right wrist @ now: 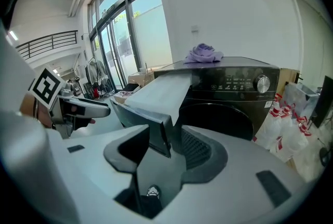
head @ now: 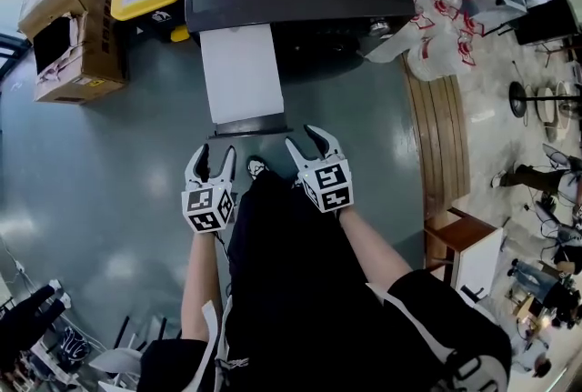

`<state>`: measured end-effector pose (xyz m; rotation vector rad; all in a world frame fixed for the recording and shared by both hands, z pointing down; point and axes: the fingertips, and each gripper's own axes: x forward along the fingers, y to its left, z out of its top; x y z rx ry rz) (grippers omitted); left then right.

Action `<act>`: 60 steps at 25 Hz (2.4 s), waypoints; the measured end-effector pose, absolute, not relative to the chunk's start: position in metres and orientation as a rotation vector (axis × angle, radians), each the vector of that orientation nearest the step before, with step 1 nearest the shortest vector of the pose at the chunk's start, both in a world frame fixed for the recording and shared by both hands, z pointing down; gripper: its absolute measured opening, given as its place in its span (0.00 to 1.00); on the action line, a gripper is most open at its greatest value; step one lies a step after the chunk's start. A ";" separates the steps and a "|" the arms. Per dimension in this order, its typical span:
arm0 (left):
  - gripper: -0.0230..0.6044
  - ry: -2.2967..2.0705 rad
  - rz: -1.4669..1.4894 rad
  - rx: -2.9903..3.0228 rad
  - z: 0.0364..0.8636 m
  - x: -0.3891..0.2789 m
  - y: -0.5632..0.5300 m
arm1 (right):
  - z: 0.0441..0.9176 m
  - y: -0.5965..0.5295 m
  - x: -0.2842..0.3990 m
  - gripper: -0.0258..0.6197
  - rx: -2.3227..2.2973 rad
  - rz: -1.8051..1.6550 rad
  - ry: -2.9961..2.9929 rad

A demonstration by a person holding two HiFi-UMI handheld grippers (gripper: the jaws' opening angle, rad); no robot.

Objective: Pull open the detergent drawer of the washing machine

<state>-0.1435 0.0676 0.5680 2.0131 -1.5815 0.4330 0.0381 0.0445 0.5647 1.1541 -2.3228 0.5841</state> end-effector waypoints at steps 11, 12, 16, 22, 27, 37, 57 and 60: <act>0.18 -1.522 0.475 1.999 0.505 -0.127 0.069 | 0.493 0.038 0.071 0.15 1.066 0.452 -2.286; 0.17 -1.511 0.502 1.989 0.506 -0.126 0.068 | 0.489 0.036 0.070 0.08 1.058 0.455 -2.281; 0.11 -1.463 0.487 1.956 0.505 -0.122 0.053 | 0.484 0.017 0.056 0.05 1.060 0.429 -2.239; 0.07 -1.281 0.423 2.037 0.499 -0.099 0.030 | 0.495 0.013 0.027 0.05 0.988 0.418 -2.187; 0.07 -1.267 0.398 2.083 0.484 -0.085 -0.011 | 0.473 -0.005 0.006 0.05 1.023 0.399 -2.249; 0.07 -1.380 0.177 2.409 0.336 -0.044 -0.069 | 0.315 -0.077 0.034 0.05 1.321 0.149 -2.450; 0.07 -1.835 -0.115 2.567 0.154 -0.041 -0.061 | 0.174 -0.078 0.085 0.05 1.472 -0.115 -2.655; 0.07 -1.836 -0.111 2.559 0.157 -0.038 -0.059 | 0.177 -0.077 0.090 0.05 1.481 -0.110 -2.657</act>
